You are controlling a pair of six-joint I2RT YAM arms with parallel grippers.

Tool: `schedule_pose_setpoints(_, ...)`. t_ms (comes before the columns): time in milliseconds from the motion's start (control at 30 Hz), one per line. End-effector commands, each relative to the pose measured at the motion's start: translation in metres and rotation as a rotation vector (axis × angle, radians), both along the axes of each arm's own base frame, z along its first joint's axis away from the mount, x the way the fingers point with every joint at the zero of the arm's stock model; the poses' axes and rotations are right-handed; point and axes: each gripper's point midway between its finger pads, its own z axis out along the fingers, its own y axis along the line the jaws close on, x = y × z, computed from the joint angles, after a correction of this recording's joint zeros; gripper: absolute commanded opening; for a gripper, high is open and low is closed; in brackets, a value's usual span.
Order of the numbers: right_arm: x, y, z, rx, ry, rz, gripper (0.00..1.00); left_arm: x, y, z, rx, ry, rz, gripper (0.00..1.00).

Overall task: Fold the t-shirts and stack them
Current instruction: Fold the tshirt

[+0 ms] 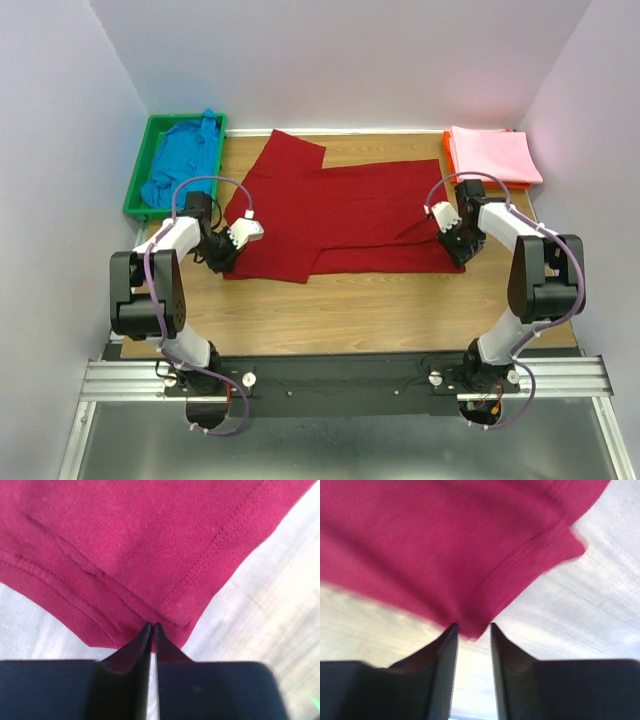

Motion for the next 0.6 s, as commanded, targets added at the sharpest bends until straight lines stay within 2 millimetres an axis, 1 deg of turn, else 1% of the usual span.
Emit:
schedule_pose_setpoints(0,0.003,0.022,0.043,0.132,-0.041,-0.036,0.42,-0.014,0.000,0.023,-0.012,-0.002,-0.018,0.24)
schedule_pose_setpoints(33,0.007,0.032,0.055,0.184,-0.062,-0.039,0.45,-0.009,-0.004,0.035,-0.034,-0.039,-0.023,0.29)
schedule_pose_setpoints(67,0.006,0.041,0.063,0.233,-0.057,-0.048,0.47,-0.008,-0.006,0.040,-0.045,-0.047,-0.027,0.32)
schedule_pose_setpoints(100,0.012,0.062,0.076,0.325,-0.074,-0.065,0.47,-0.010,-0.011,0.047,-0.070,-0.051,-0.042,0.34)
schedule_pose_setpoints(167,0.014,0.085,0.086,0.416,-0.074,-0.065,0.47,-0.015,-0.016,0.052,-0.099,-0.042,-0.051,0.37)
schedule_pose_setpoints(200,0.014,0.108,0.093,0.505,-0.060,-0.068,0.47,-0.018,-0.020,0.054,-0.119,-0.030,-0.046,0.38)
schedule_pose_setpoints(233,0.014,0.119,0.096,0.549,-0.053,-0.075,0.47,-0.019,-0.021,0.054,-0.129,-0.021,-0.043,0.39)
schedule_pose_setpoints(267,0.017,0.136,0.095,0.595,-0.044,-0.065,0.48,-0.020,-0.022,0.053,-0.138,-0.011,-0.037,0.39)
schedule_pose_setpoints(300,0.017,0.148,0.096,0.642,-0.022,-0.106,0.48,-0.021,-0.024,0.052,-0.148,0.000,-0.033,0.39)
schedule_pose_setpoints(333,0.015,0.163,0.098,0.704,0.010,-0.101,0.48,-0.025,-0.026,0.047,-0.163,0.034,-0.027,0.39)
schedule_pose_setpoints(367,0.015,0.181,0.094,0.739,0.047,-0.111,0.48,-0.027,-0.028,0.044,-0.175,0.056,-0.013,0.39)
schedule_pose_setpoints(400,0.013,0.192,0.092,0.764,0.075,-0.112,0.48,-0.029,-0.029,0.041,-0.181,0.075,-0.003,0.38)
schedule_pose_setpoints(433,0.009,0.205,0.093,0.803,0.109,-0.104,0.48,-0.030,-0.030,0.037,-0.186,0.094,0.005,0.38)
schedule_pose_setpoints(467,0.004,0.223,0.087,0.823,0.154,-0.110,0.48,-0.033,-0.031,0.031,-0.194,0.129,0.024,0.39)
schedule_pose_setpoints(533,-0.001,0.245,0.084,0.872,0.185,-0.106,0.48,-0.033,-0.032,0.025,-0.200,0.164,0.050,0.39)
schedule_pose_setpoints(567,-0.007,0.252,0.082,0.870,0.210,-0.112,0.49,-0.033,-0.032,0.024,-0.205,0.166,0.051,0.39)
